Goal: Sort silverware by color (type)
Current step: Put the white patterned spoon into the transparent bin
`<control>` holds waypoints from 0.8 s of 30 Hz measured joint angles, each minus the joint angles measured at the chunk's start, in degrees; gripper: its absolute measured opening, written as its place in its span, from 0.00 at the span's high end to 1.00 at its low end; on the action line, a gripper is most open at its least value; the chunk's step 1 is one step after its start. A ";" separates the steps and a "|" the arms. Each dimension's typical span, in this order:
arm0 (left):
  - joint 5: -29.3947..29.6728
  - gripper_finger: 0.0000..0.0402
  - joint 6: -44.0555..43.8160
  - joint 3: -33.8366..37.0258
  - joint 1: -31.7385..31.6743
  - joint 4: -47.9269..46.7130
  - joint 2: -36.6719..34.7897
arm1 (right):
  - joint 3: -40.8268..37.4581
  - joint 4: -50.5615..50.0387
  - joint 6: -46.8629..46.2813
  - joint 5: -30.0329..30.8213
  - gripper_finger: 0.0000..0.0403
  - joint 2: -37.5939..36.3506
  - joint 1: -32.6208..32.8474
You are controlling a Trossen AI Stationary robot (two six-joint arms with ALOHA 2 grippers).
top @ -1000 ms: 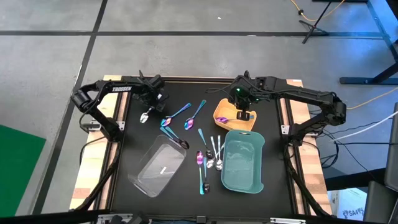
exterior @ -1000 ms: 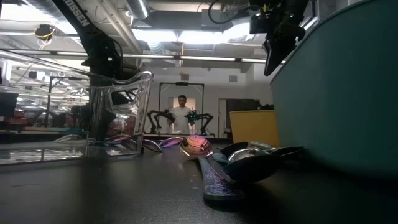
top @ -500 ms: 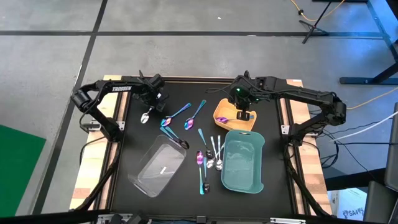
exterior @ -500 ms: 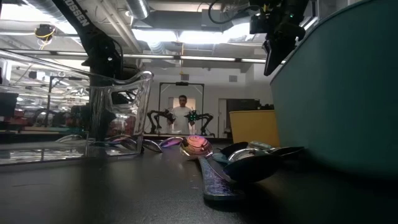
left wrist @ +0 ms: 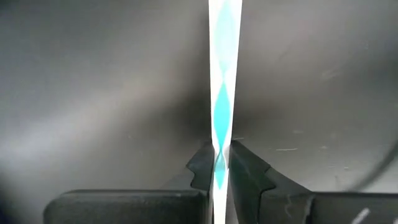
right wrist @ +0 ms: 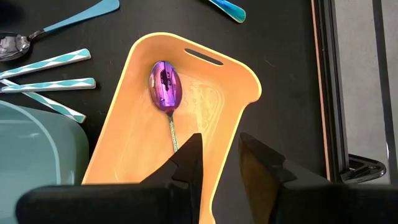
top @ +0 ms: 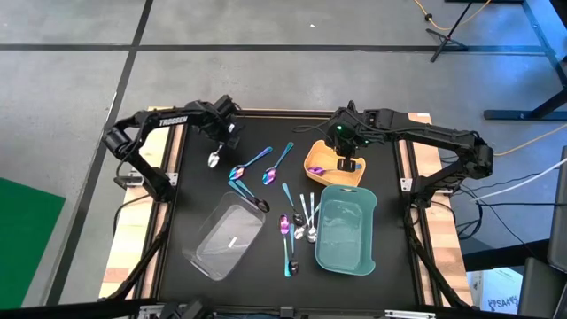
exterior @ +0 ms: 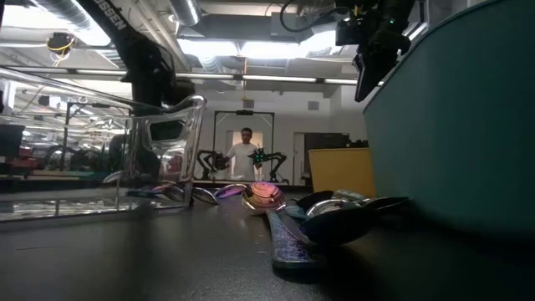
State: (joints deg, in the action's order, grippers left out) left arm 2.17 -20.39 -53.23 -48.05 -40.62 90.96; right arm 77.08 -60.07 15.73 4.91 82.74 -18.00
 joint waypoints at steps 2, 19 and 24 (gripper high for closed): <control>-0.05 0.94 0.30 -1.94 0.10 -2.15 -0.04 | 0.00 0.00 0.00 0.00 0.78 0.00 0.00; -5.37 0.94 1.42 -15.78 8.23 -10.49 -0.15 | 0.00 0.00 0.00 0.00 0.78 0.00 0.00; -7.08 0.94 0.04 -20.24 12.12 -10.79 -0.15 | 0.00 -0.01 0.00 0.01 0.78 0.00 0.00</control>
State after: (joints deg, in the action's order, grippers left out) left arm -4.91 -20.34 -73.47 -35.93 -51.42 90.80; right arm 77.08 -60.09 15.73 4.92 82.74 -18.00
